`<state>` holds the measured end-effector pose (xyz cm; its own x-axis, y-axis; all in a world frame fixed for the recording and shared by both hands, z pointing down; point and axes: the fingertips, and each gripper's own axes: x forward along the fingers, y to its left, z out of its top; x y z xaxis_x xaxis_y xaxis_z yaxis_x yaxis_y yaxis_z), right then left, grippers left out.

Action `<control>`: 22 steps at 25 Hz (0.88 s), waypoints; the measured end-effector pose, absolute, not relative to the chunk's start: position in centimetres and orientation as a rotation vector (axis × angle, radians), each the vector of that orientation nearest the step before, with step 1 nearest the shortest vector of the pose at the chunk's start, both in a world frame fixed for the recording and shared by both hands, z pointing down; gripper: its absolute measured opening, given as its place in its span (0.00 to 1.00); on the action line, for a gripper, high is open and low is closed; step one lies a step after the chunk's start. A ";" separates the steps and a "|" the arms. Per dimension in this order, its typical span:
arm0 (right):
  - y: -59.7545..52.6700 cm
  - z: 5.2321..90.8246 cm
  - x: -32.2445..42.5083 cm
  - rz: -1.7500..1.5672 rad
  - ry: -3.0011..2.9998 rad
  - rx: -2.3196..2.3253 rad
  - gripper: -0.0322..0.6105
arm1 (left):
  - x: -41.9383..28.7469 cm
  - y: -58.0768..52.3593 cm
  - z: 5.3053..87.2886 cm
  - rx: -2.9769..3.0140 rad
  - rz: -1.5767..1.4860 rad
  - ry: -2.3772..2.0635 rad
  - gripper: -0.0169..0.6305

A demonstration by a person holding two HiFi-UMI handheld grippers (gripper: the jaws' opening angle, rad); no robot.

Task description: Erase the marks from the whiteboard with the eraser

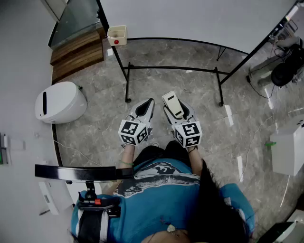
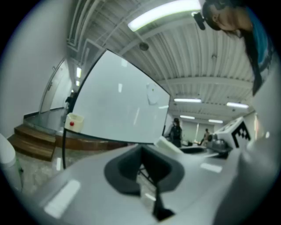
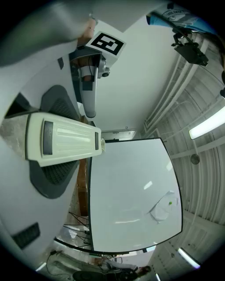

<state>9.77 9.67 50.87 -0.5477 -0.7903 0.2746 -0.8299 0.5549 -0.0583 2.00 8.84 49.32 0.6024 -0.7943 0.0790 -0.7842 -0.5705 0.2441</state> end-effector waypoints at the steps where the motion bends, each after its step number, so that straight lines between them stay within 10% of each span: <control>1: 9.4 51.0 9.6 0.259 -2.570 1.358 0.46 | 1.9 8.5 49.5 2.574 -0.055 -1.299 0.03; 22: -4.9 50.1 7.2 0.143 -2.645 1.224 0.46 | 1.3 -5.0 49.5 2.581 -0.027 -1.360 0.03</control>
<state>7.20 -4.88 50.09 -0.6276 -0.7402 0.2413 -0.7619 0.6477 0.0054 1.34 -4.95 49.50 0.5706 -0.8165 0.0876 -0.8125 -0.5458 0.2048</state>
